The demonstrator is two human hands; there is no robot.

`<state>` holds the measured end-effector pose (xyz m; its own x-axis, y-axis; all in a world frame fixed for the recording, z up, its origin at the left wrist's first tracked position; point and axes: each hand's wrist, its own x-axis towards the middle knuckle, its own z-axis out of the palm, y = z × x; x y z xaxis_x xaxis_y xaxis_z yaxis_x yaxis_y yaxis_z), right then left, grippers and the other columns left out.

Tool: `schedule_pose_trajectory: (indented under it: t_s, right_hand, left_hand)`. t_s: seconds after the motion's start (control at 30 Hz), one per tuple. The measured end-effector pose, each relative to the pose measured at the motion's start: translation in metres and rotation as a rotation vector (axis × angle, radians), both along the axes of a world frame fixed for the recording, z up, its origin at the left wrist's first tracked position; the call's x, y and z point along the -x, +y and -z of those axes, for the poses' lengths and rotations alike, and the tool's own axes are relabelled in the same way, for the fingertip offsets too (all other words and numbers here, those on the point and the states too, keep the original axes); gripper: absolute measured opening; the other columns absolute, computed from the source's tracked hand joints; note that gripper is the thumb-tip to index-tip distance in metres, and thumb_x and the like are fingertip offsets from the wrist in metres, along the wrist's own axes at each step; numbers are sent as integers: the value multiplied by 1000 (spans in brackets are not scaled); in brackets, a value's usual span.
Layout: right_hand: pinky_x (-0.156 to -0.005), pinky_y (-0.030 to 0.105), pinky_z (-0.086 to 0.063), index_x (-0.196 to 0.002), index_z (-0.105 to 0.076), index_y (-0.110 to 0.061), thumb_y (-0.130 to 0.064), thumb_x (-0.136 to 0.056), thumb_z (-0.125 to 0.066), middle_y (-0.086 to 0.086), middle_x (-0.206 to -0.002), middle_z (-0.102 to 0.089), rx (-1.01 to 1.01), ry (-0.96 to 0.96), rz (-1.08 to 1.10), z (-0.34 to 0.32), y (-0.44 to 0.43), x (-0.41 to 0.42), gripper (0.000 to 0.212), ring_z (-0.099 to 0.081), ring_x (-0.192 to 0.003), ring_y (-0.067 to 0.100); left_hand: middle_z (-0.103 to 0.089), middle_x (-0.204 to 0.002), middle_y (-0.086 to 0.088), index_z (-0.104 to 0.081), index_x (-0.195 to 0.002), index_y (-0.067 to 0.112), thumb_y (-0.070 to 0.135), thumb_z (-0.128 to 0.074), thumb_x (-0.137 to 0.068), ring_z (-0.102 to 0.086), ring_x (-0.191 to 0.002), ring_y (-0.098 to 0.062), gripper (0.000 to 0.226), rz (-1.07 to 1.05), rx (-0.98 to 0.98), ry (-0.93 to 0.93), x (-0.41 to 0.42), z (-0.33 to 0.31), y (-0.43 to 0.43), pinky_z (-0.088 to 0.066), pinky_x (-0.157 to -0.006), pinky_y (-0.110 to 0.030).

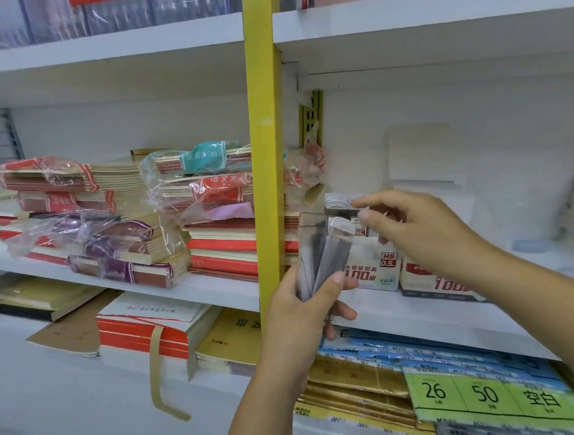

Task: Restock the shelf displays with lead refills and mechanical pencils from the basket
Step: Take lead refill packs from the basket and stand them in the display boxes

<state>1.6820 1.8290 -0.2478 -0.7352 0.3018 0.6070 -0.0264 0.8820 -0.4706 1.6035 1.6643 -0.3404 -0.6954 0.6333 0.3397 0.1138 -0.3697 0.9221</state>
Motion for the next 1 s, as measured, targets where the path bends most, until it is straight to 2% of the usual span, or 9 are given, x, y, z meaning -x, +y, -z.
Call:
schedule_pose_trajectory:
  t_s: [0.07,0.17,0.27,0.37,0.47,0.57,0.67,0.8,1.0]
  right_hand:
    - [-60,16,-47,-112,-65,-42,-37,-87,-65,-13,-87,-65,215,-25,-156,10,-13,-12,26,-64,-69,4]
    - [-55,25,-49,-107,-69,-32,-20,-86,-70,-6,-76,-68,385,13,-247,20,-18,-22,24,-66,-63,15]
    - [-56,25,-52,-104,-69,-21,-10,-87,-69,-1,-73,-70,512,39,-257,24,-13,-33,21,-66,-62,17]
    - [-64,25,-56,-103,-67,-15,-12,-88,-67,7,-79,-72,608,34,-274,27,-8,-46,16,-69,-68,21]
    - [-72,27,-59,-100,-65,-13,-25,-83,-69,7,-83,-73,629,19,-271,31,-7,-56,21,-70,-73,19]
    - [-74,23,-58,-101,-65,-15,-15,-88,-66,2,-92,-74,633,14,-240,32,-8,-61,13,-70,-77,13]
    - [-69,17,-55,-109,-63,-20,-9,-92,-60,-7,-100,-75,653,-3,-232,32,-7,-64,20,-71,-86,8]
    - [-65,14,-53,-114,-60,-23,-9,-91,-63,-9,-100,-75,672,16,-214,33,-6,-65,27,-71,-89,7]
    - [-63,25,-59,-109,-61,-20,-9,-88,-68,4,-88,-76,667,-9,-171,32,-1,-62,25,-72,-78,20]
  left_hand:
    - [-78,-100,2,-62,-118,34,31,-66,-96,-66,-65,-9,23,48,12,24,-7,0,2,-44,-46,-19]
    - [-78,-101,1,-63,-115,38,33,-67,-95,-65,-64,-9,21,91,28,37,-16,1,4,-44,-46,-19]
    - [-77,-105,4,-67,-107,49,54,-63,-89,-62,-66,-5,20,126,56,48,-22,2,5,-44,-50,-17]
    - [-76,-110,6,-65,-115,53,67,-55,-83,-56,-68,-3,36,168,87,47,-24,3,4,-42,-55,-15]
    - [-74,-113,7,-63,-117,53,65,-60,-87,-54,-74,-4,32,184,115,51,-25,5,5,-44,-60,-18]
    - [-73,-112,6,-64,-117,52,59,-68,-81,-54,-78,-6,36,199,155,38,-27,8,7,-44,-66,-22]
    - [-73,-104,5,-68,-114,47,47,-75,-81,-62,-77,-2,34,220,135,-26,-28,11,10,-44,-58,-18]
    - [-75,-105,15,-66,-108,56,44,-75,-83,-71,-91,-5,29,110,157,11,-29,12,12,-47,-55,-13]
    - [-74,-96,15,-65,-107,53,43,-72,-89,-63,-70,6,22,49,143,63,-27,12,16,-46,-53,-13]
